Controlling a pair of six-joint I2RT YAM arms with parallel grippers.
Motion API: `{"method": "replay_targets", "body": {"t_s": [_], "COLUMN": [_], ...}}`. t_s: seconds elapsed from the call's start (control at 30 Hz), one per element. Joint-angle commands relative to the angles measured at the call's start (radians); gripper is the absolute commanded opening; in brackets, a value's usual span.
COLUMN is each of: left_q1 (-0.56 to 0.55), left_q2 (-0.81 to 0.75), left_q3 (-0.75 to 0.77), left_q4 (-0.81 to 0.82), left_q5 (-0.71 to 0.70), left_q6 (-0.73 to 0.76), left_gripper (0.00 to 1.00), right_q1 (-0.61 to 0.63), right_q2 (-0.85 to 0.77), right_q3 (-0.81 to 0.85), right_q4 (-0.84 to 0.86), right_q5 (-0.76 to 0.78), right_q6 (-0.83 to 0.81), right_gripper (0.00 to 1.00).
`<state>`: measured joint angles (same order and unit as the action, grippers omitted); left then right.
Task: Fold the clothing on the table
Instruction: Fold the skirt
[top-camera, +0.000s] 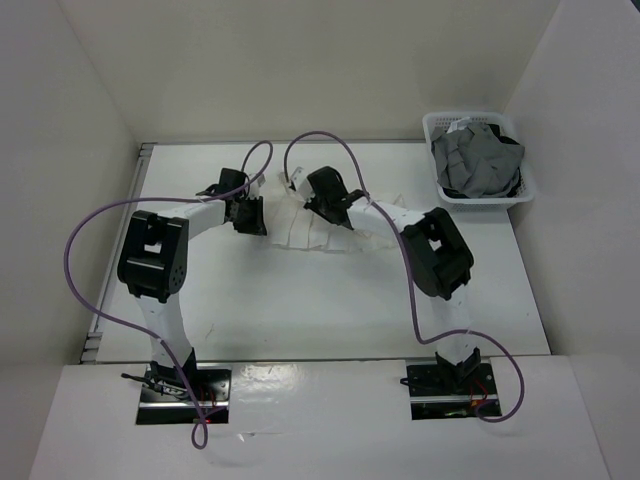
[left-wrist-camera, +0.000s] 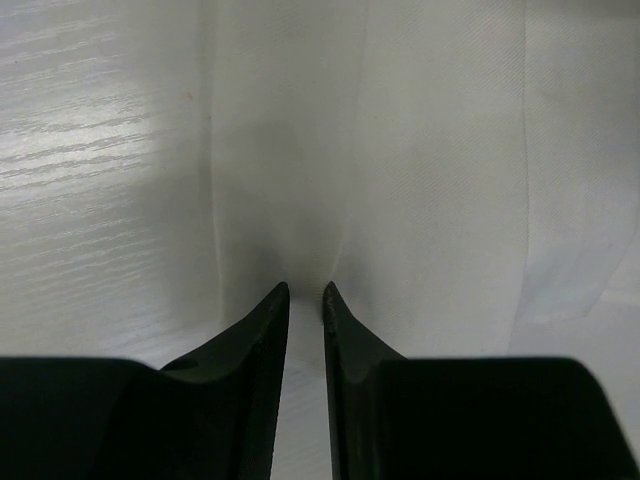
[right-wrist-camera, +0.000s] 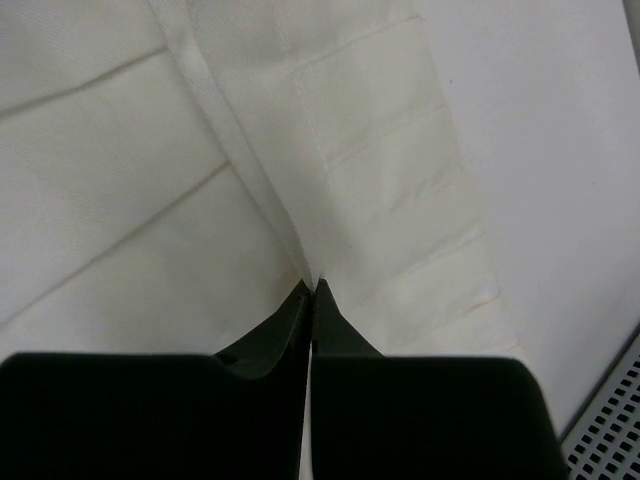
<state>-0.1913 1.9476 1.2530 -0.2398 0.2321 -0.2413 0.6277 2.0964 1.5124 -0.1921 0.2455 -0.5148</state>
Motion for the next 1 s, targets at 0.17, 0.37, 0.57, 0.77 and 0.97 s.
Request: {"method": "replay_targets", "body": {"t_s": [0.17, 0.37, 0.57, 0.77, 0.97], "left_q1": [-0.002, -0.002, 0.007, 0.007, 0.007], "left_q2": [0.045, 0.045, 0.045, 0.045, 0.045], "left_q3": [0.019, 0.028, 0.039, 0.048, 0.048], "left_q4": [-0.027, -0.038, -0.056, -0.056, -0.056], "left_q5": [0.004, 0.013, 0.023, 0.023, 0.023], "left_q6": [-0.009, -0.009, 0.0, 0.0, 0.0], "left_gripper": [0.25, 0.25, 0.25, 0.25, 0.25], "right_q1": [0.003, 0.032, 0.032, 0.041, 0.05], "right_q2": [-0.188, -0.237, -0.257, -0.303, -0.351], "right_q3": [-0.047, -0.133, -0.185, -0.205, -0.215], "right_q4": [-0.062, -0.121, -0.167, -0.204, -0.237], "right_q5": [-0.058, -0.058, -0.058, -0.078, -0.101], "right_q6": [-0.022, -0.099, -0.146, -0.185, -0.205], "right_gripper": [0.0, 0.0, 0.0, 0.0, 0.0]}}
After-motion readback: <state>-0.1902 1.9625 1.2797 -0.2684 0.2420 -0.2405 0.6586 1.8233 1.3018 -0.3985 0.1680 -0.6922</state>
